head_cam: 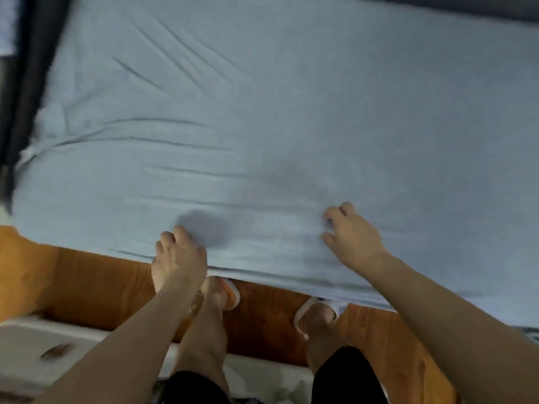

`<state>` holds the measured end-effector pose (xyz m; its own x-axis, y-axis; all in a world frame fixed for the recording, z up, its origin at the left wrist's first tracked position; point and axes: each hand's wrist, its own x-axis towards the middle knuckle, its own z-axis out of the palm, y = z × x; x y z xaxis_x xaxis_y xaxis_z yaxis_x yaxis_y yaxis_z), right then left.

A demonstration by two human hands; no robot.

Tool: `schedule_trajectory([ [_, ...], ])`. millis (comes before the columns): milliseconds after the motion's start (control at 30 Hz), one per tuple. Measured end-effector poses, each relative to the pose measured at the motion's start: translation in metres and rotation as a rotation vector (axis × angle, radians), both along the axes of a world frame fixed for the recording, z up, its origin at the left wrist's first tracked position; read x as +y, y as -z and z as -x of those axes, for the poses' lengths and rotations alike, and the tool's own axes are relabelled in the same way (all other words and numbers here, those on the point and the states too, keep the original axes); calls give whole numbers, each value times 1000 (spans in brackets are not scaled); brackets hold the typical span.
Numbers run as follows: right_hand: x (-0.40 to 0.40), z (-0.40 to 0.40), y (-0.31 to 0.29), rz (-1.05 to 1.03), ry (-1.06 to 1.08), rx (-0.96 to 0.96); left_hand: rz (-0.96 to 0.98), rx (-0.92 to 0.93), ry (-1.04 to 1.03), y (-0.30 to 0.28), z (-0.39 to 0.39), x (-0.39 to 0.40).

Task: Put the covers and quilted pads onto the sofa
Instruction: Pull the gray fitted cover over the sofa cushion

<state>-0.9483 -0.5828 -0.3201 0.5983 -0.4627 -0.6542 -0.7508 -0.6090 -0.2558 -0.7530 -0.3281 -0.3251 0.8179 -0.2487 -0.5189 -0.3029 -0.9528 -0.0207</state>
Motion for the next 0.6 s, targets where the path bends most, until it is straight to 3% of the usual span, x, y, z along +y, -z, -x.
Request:
schedule_trajectory([
  [200,68,-171,10,63,-154,-94,66,-60,-250,20,-88,78],
  [367,111,-294,34,205,-257,-75,142,30,-767,39,-163,134],
  [433,122,-324,43,285,-317,-46,173,131,-766,43,-179,142],
  [500,128,-346,47,343,-363,-4,163,206,-637,40,-193,146],
  [600,133,-382,32,341,-405,41,128,152,-507,28,-223,166],
])
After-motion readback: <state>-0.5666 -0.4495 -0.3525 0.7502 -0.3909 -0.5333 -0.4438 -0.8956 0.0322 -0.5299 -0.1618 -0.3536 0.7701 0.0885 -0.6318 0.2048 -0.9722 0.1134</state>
